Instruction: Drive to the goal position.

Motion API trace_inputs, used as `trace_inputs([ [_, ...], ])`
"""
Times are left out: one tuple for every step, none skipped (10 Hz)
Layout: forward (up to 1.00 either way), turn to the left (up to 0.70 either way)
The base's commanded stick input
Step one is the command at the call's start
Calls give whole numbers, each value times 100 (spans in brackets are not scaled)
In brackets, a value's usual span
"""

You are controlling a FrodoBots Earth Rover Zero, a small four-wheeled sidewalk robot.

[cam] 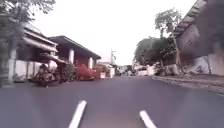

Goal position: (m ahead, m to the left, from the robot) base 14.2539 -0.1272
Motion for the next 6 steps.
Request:
trace_inputs([
  [100, 0],
  [100, 0],
  [100, 0],
  [100, 0],
  [100, 0],
  [100, 0],
])
